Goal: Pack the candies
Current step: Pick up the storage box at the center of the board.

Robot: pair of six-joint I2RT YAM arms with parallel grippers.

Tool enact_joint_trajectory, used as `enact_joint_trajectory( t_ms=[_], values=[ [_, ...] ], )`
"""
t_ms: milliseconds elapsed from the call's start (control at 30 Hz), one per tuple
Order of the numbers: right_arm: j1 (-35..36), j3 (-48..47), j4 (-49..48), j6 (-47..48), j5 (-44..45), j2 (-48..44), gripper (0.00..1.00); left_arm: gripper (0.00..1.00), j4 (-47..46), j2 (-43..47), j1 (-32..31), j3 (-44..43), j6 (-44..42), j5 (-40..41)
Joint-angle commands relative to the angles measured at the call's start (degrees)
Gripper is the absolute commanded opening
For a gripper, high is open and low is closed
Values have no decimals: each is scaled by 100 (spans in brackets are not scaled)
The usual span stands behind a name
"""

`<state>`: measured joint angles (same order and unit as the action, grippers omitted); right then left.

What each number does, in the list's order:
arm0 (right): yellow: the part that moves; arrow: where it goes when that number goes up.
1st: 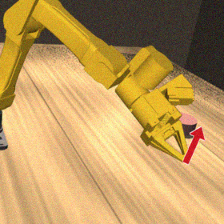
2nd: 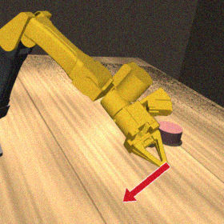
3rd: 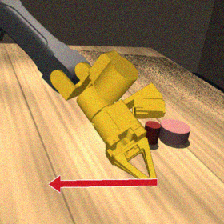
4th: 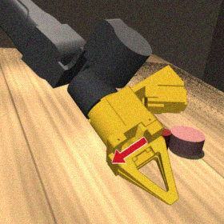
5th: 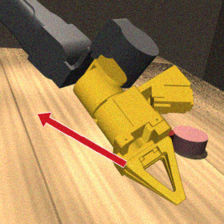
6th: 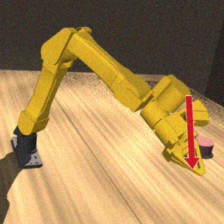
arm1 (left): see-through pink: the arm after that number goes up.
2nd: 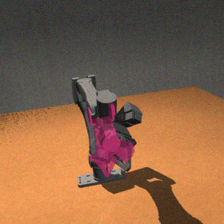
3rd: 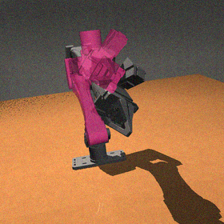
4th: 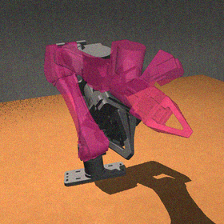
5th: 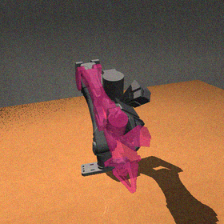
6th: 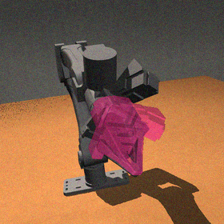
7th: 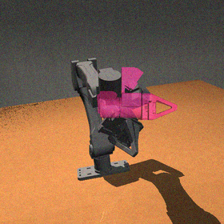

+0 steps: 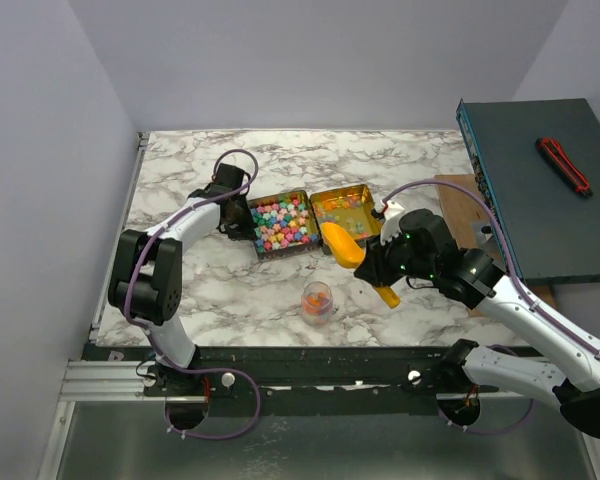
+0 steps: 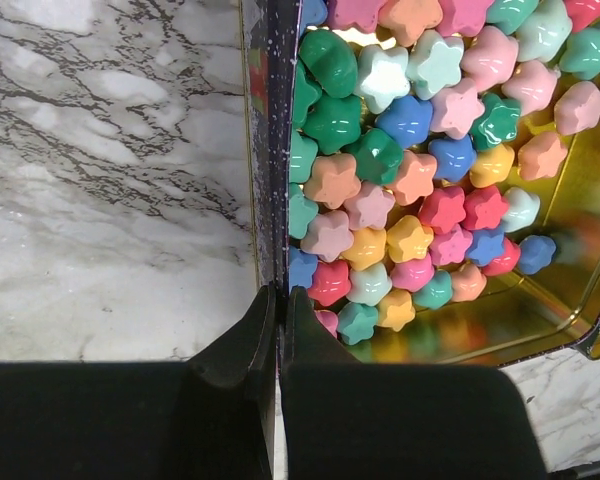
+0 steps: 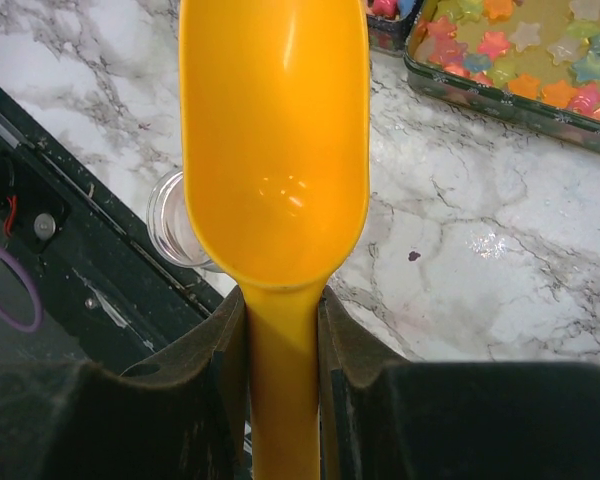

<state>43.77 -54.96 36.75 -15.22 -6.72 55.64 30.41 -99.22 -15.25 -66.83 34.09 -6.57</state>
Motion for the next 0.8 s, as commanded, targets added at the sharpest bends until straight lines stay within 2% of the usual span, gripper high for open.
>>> enact_joint_trajectory(
  t_ms=[0,533,767],
  values=[
    [-9,-203,125,-79,141,-4,0,0,-586,10,-49,458,118,-625],
    [-9,-367,243,-190,110,105,1,0,-2452,957,291,2199,569,-2036],
    [-9,-428,311,-234,127,111,1,0,-3384,1064,444,2833,916,-2564]
  ],
)
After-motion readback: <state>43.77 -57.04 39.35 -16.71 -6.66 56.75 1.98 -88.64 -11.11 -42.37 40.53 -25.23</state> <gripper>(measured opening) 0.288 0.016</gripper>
